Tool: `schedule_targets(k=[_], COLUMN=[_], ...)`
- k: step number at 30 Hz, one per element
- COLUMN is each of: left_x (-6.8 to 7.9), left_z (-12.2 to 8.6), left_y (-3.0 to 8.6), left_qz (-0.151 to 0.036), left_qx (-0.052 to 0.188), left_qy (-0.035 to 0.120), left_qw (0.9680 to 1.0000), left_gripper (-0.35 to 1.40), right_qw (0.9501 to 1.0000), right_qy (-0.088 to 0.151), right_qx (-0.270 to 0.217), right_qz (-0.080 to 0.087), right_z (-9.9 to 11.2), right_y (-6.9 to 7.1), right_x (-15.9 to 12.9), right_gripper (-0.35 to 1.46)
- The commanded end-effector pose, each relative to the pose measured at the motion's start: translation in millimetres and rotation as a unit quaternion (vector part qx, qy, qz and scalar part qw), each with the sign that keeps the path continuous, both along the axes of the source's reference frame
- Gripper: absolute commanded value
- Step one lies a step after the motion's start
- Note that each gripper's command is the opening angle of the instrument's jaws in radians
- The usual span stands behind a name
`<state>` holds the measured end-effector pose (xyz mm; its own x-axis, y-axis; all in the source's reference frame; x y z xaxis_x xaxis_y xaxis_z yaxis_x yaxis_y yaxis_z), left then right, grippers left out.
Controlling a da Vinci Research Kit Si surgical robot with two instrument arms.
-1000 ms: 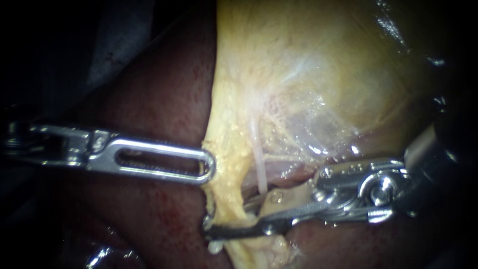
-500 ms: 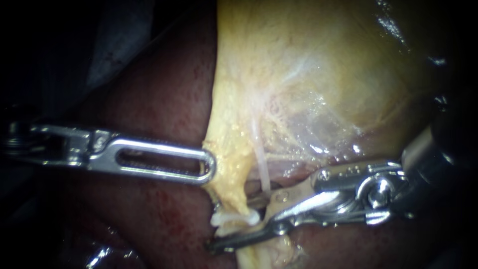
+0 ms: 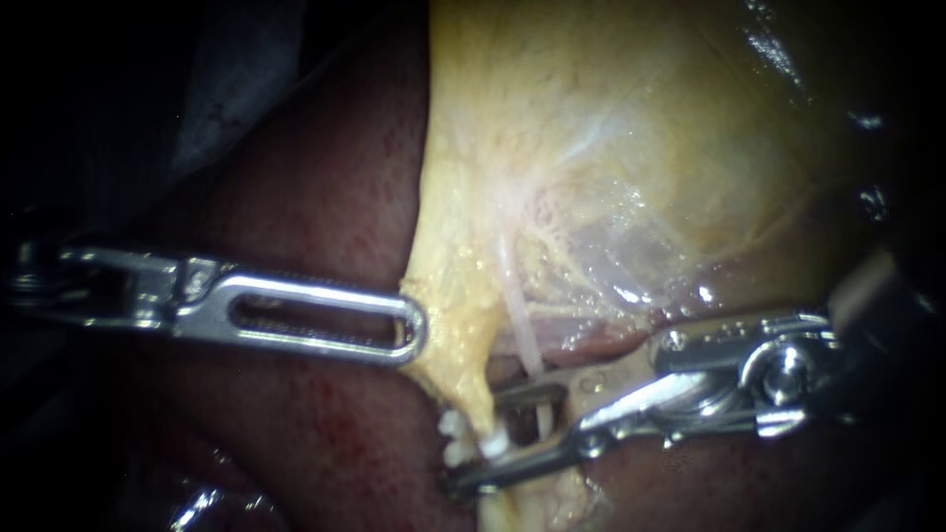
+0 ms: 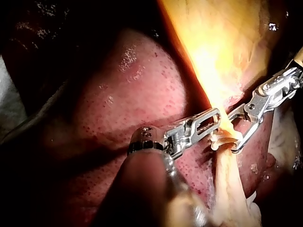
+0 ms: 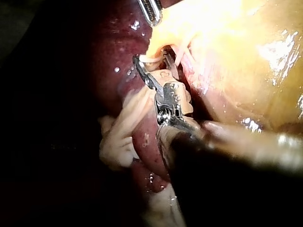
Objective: Going back second clip left tube
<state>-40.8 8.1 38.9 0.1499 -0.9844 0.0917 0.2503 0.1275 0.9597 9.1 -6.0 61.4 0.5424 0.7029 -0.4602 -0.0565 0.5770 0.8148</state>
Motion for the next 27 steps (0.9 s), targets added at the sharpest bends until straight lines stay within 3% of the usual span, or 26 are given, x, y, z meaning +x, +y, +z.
schedule_targets(k=[1,10,16,19,27], left_x=[0.0,0.0,-0.1,-0.1,-0.1], left_z=[0.0,0.0,0.0,0.0,0.0], left_y=[0.0,0.0,0.0,0.0,0.0], left_qz=[0.0,0.0,0.001,0.001,0.001], left_qx=[0.0,0.0,0.0,0.0,0.0], left_qy=[0.0,0.0,-0.001,-0.001,-0.001], left_qw=[1.0,1.0,1.0,1.0,1.0], left_gripper=[-0.35,-0.35,-0.35,-0.35,-0.35], right_qw=[1.0,1.0,0.9995,0.9995,0.9993], right_qy=[0.0,0.0,0.029,0.03,0.037], right_qx=[0.0,0.002,0.012,0.011,-0.009], right_qz=[0.0,-0.002,0.003,0.003,0.001], right_z=[0.0,0.0,0.1,0.2,0.8], right_y=[-0.1,-0.7,-2.0,-2.5,-1.8], right_x=[0.0,1.8,4.7,5.3,5.1], right_gripper=[0.53,0.51,0.51,0.52,0.55])
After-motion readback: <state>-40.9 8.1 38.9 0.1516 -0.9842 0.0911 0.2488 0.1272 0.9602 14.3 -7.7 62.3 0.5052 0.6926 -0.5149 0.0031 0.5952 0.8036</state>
